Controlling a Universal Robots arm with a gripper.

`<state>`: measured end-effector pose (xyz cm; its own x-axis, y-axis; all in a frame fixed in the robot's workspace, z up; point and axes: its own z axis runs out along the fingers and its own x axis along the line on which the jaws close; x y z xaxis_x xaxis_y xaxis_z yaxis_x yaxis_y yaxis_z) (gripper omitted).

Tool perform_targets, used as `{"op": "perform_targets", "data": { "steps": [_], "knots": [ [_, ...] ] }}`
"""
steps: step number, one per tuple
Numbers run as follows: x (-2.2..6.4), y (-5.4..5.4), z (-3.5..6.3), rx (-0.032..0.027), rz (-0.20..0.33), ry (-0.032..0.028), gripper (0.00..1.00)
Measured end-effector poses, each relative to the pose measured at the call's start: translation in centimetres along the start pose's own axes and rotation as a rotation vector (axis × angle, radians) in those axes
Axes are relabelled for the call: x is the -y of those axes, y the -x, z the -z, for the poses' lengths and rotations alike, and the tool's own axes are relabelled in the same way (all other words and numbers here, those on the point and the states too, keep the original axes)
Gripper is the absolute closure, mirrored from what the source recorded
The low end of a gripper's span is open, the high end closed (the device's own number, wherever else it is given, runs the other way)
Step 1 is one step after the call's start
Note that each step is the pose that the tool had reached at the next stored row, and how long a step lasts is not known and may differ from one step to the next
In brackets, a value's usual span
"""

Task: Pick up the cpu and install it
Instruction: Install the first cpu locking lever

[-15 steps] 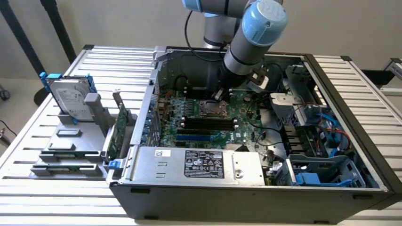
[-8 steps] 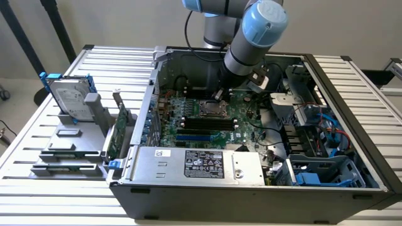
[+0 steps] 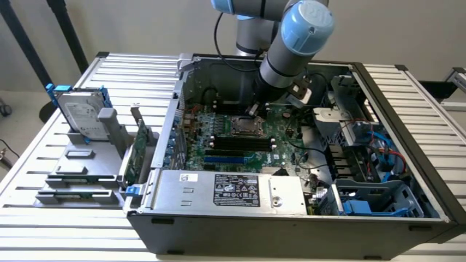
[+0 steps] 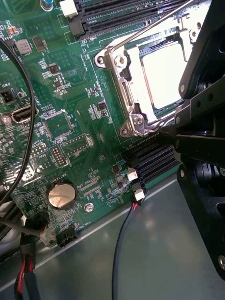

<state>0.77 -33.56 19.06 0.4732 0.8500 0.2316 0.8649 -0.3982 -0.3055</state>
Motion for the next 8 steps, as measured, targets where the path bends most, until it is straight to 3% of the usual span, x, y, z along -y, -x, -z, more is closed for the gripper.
{"op": "perform_targets", "data": {
  "steps": [8],
  "knots": [
    [0.52,0.32,0.11,0.0003,-0.003,-0.0120,0.89]
  ]
}}
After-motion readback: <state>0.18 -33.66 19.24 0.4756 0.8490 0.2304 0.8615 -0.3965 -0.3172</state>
